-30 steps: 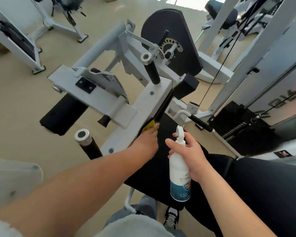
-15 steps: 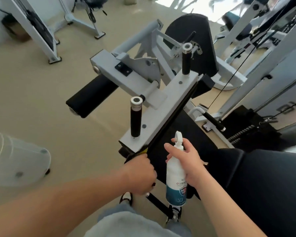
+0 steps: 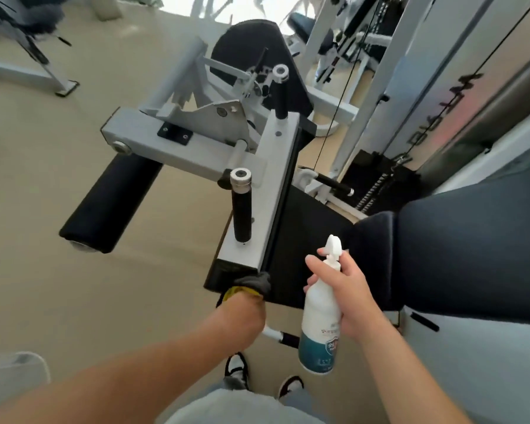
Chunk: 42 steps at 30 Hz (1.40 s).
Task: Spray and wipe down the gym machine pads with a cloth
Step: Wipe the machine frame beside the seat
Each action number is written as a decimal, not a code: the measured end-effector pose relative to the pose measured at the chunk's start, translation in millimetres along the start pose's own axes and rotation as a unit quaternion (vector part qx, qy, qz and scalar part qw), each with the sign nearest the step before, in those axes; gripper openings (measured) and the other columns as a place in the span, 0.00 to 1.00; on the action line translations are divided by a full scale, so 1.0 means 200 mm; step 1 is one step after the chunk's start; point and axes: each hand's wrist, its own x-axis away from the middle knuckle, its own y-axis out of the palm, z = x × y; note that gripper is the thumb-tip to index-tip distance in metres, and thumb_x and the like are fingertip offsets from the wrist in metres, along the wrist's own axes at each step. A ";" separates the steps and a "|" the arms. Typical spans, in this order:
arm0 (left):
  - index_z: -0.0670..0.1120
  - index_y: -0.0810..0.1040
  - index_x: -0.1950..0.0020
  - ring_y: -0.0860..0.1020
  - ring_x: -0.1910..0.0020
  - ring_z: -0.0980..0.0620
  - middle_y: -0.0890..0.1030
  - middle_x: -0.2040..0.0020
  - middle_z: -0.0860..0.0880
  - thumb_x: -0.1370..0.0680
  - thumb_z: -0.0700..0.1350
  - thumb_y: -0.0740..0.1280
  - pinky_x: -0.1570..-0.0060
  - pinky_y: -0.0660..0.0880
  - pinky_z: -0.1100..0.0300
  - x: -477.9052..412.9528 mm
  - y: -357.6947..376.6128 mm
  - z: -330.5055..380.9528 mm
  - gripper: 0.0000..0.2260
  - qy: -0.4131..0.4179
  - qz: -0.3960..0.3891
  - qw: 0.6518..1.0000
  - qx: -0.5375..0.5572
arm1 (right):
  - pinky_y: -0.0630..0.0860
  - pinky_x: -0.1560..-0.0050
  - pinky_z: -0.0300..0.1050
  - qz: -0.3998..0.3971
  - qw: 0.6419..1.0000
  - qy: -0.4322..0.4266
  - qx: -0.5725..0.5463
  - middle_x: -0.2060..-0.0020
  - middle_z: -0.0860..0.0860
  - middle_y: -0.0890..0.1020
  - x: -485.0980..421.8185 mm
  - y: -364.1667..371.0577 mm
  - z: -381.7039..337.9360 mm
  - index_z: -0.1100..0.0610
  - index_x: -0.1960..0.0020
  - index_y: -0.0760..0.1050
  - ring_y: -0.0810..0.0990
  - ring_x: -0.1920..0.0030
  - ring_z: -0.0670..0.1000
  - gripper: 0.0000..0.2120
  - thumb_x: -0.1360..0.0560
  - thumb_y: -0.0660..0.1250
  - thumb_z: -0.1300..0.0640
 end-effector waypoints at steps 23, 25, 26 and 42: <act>0.51 0.76 0.50 0.78 0.47 0.50 0.80 0.51 0.53 0.15 0.58 0.59 0.44 0.71 0.51 0.47 0.36 -0.74 0.14 -0.171 0.272 0.241 0.916 | 0.87 0.43 0.64 0.011 0.993 -0.042 0.107 0.53 0.53 0.90 0.22 0.68 -0.01 0.39 0.40 0.82 0.90 0.52 0.56 0.25 0.33 0.86 0.42; 0.52 0.72 0.45 0.76 0.44 0.48 0.79 0.48 0.52 0.16 0.60 0.60 0.41 0.70 0.51 0.44 0.42 -0.83 0.12 -0.136 0.217 0.215 0.943 | 0.86 0.41 0.67 0.057 0.994 -0.036 0.087 0.51 0.54 0.90 0.22 0.78 0.01 0.42 0.38 0.82 0.89 0.51 0.58 0.27 0.34 0.86 0.43; 0.53 0.73 0.40 0.77 0.42 0.47 0.80 0.45 0.51 0.17 0.61 0.62 0.39 0.71 0.50 0.44 0.44 -0.85 0.13 -0.124 0.203 0.208 0.949 | 0.85 0.41 0.69 0.075 0.994 -0.037 0.070 0.50 0.55 0.90 0.22 0.83 0.03 0.43 0.38 0.82 0.89 0.51 0.59 0.26 0.33 0.86 0.44; 0.60 0.76 0.36 0.80 0.60 0.71 0.83 0.60 0.70 0.12 0.43 0.56 0.59 0.74 0.75 0.60 0.30 -1.11 0.14 0.034 0.409 0.279 0.868 | 0.82 0.52 0.47 0.241 0.970 -0.042 0.017 0.60 0.49 0.85 0.21 1.12 0.10 0.38 0.40 0.78 0.83 0.61 0.44 0.24 0.30 0.84 0.40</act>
